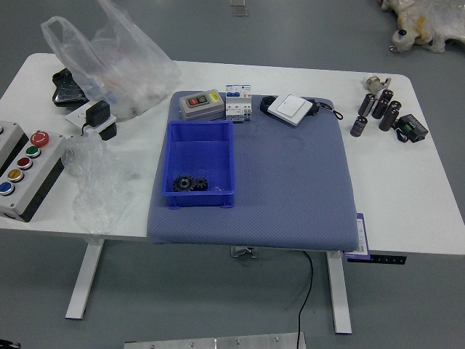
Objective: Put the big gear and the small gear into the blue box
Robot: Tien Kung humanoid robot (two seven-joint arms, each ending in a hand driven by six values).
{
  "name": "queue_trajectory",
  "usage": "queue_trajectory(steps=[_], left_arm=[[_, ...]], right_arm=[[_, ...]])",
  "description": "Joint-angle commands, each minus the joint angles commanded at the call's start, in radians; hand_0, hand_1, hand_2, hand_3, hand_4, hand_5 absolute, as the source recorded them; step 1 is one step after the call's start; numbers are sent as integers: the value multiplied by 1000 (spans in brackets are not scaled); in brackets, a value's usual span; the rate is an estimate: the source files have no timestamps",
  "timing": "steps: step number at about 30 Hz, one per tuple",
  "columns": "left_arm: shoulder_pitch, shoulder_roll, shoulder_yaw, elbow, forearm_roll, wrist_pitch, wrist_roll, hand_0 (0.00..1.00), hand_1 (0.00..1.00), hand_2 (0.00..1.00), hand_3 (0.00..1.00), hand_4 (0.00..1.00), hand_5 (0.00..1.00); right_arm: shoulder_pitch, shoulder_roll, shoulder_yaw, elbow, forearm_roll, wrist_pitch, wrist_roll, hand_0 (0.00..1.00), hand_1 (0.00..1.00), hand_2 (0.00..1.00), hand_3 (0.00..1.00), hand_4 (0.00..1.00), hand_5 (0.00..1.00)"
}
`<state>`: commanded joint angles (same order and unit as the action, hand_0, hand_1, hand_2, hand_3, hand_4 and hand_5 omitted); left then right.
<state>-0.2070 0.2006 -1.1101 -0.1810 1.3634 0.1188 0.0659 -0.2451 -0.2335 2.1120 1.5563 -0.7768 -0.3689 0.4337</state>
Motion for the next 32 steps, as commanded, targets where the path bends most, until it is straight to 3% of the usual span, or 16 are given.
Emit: queue_trajectory(steps=[10, 17, 25, 32], left_arm=[[4, -5, -32, 1, 34, -3, 11, 623, 525, 517, 661, 694, 274], [34, -10, -66, 1, 39, -2, 10, 623, 525, 517, 661, 694, 274], [71, -16, -176, 1, 87, -2, 21, 623, 525, 516, 661, 694, 274], [64, -13, -167, 1, 74, -1, 14, 623, 525, 517, 661, 694, 273]], right_arm=[[-19, 4, 27, 5, 26, 4, 17, 735, 704, 728, 682, 699, 420], [-11, -1, 21, 6, 23, 3, 18, 734, 704, 727, 682, 708, 439], [25, -18, -13, -5, 4, 0, 3, 730, 705, 729, 682, 717, 469], [25, -17, -3, -13, 1, -3, -4, 735, 699, 727, 684, 719, 482]])
